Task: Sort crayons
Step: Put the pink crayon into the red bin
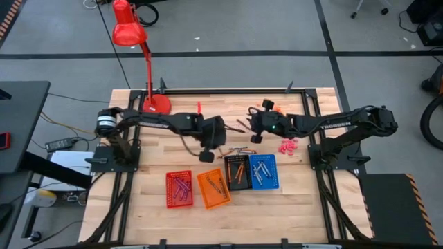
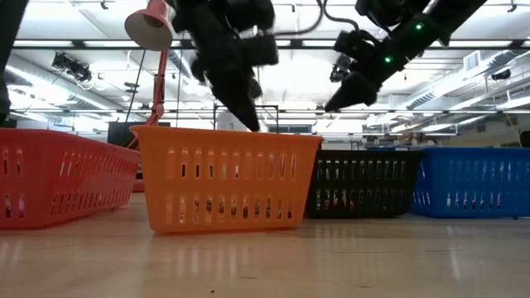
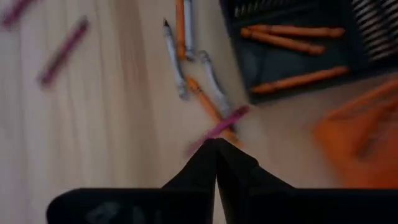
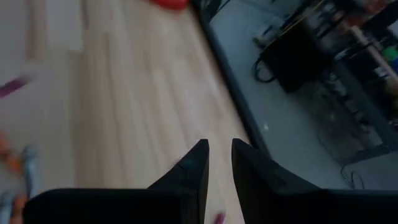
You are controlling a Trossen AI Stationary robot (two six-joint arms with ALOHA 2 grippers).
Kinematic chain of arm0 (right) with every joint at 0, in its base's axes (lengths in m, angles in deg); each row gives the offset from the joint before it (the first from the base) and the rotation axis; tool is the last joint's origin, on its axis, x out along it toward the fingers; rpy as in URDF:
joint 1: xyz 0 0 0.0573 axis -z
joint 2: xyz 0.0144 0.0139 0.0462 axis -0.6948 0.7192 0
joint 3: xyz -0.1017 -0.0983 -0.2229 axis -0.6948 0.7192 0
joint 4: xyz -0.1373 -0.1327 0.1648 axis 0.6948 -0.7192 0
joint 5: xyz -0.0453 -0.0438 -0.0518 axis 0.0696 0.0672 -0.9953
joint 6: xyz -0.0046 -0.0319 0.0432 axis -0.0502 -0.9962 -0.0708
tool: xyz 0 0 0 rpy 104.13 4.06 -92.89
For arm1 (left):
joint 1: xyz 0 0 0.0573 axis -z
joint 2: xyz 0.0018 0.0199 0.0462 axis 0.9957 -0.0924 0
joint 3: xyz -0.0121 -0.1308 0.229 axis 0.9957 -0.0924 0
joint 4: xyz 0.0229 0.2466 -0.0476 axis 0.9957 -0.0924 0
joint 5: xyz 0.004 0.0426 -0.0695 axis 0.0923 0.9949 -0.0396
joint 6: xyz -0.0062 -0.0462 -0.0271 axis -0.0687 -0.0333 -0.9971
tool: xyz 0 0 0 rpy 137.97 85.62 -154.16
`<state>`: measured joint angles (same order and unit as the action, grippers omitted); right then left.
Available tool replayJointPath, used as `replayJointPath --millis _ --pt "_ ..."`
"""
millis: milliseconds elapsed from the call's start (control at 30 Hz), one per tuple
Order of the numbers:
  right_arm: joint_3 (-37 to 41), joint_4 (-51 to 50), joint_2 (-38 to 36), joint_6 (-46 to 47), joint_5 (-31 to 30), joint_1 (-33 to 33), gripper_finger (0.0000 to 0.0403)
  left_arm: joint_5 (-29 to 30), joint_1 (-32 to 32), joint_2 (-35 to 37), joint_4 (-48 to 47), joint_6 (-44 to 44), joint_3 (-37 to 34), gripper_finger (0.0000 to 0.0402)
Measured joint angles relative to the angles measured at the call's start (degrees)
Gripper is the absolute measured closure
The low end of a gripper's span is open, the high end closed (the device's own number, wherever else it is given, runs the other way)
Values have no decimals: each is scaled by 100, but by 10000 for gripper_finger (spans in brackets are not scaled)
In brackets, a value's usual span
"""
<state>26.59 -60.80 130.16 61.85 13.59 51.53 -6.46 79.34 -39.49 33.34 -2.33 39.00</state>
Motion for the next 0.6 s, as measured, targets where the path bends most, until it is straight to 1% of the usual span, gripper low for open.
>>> replayJointPath --millis 67,133,267,333,400,467,533,600 --pt "0 334 0 -40 24 84 328 1 147 171 -142 -828 15 381" --pt "0 674 0 -100 29 174 328 -10 288 292 -510 -1459 14 383" --pt "0 1197 0 -585 1 352 328 -7 598 560 -1043 -2300 11 387" --pt "-1 1427 0 -735 58 442 328 2 779 584 -1242 -2731 11 388" --pt "0 1662 0 -825 394 560 328 13 962 585 -1373 -3023 5 388" --pt "-1 1899 0 -834 909 686 328 94 1129 587 -1379 -3197 4 388" --pt "0 2066 0 -753 1481 800 328 292 1274 544 -1358 -3327 4 388" --pt "0 2178 18 -630 2006 901 328 672 1396 519 -1373 -3355 0 388"
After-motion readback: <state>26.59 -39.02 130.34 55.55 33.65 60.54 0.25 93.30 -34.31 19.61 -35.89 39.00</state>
